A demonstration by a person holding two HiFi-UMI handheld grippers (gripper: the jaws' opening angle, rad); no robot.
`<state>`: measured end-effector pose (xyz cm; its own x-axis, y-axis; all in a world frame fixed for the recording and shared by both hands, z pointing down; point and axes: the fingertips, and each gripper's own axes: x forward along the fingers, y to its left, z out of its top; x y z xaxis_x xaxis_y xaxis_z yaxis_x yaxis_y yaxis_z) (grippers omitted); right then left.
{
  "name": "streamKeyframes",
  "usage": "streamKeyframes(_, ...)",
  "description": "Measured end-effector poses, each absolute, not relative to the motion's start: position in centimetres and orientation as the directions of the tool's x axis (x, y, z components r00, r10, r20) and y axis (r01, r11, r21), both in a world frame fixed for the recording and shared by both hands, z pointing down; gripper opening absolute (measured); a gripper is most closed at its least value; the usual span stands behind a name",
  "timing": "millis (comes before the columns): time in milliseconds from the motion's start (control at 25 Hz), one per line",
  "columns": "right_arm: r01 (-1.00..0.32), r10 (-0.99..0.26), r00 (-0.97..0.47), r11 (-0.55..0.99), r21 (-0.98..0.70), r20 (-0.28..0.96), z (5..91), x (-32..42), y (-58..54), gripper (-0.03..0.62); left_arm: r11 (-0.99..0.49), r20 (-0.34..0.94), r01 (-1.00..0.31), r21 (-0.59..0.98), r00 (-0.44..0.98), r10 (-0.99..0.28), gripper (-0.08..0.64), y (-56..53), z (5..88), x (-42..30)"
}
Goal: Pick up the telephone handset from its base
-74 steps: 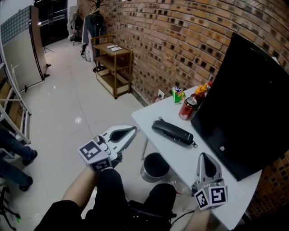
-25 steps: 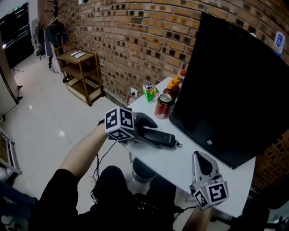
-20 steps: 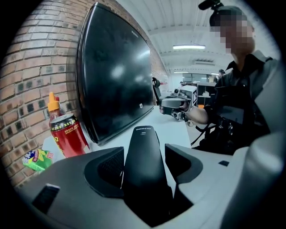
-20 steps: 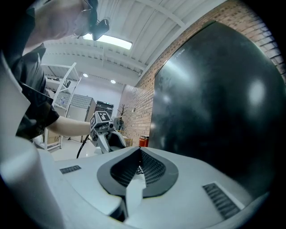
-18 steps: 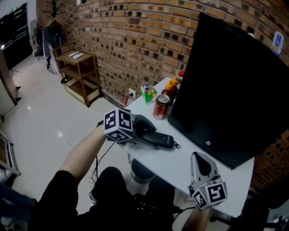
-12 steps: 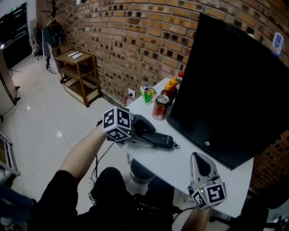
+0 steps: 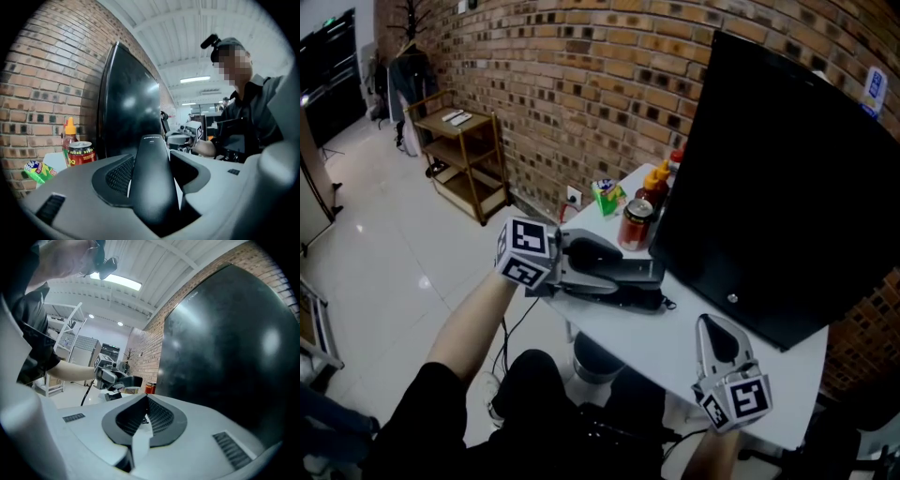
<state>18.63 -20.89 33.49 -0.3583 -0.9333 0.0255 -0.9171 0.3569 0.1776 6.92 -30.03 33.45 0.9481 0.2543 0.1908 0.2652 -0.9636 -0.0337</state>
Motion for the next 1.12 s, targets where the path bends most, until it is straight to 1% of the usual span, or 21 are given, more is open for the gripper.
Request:
streamKeyframes(120, -0.909, -0.937, -0.346, 0.347, 0.232, 0.044, 33.6, 18.5, -21.1, 0.011, -0.969, 0.032, 0.248, 0.011, 0.968, 0.249, 0.255, -30.8, 30.9, 5.0)
streamKeyframes(280, -0.914, -0.94, -0.339, 0.34, 0.223, 0.043, 33.7, 18.9, -21.3, 0.011, -0.966, -0.174, 0.247, 0.081, 0.958, 0.23, 0.255, -32.0, 28.0, 1.8)
streamKeyframes(360, -0.917, -0.939, -0.341, 0.341, 0.205, 0.037, 33.7, 19.0, -21.4, 0.011, -0.966, -0.256, 0.239, 0.099, 0.944, 0.207, 0.253, -32.6, 26.9, 0.2)
streamKeyframes(440, -0.92, -0.939, -0.342, 0.341, 0.191, 0.032, 33.7, 19.1, -21.4, 0.011, -0.969, -0.309, 0.225, 0.105, 0.933, 0.183, 0.253, -33.1, 26.3, -1.0)
streamKeyframes(600, -0.92, -0.937, -0.349, 0.349, 0.178, 0.033, 33.9, 19.2, -21.5, 0.011, -0.963, -0.337, 0.23, 0.141, 0.926, 0.171, 0.253, -33.4, 26.8, -1.7)
streamKeyframes(880, -0.921, -0.936, -0.349, 0.351, 0.171, 0.04, 33.9, 19.1, -22.0, 0.009, -0.963, -0.335, 0.238, 0.128, 0.924, 0.184, 0.253, -33.0, 26.6, -1.6)
streamKeyframes(1120, -0.92, -0.941, -0.334, 0.336, 0.201, 0.042, 33.6, 18.9, -21.9, 0.009, -0.963, -0.326, 0.238, 0.125, 0.927, 0.187, 0.253, -32.9, 26.8, -1.5)
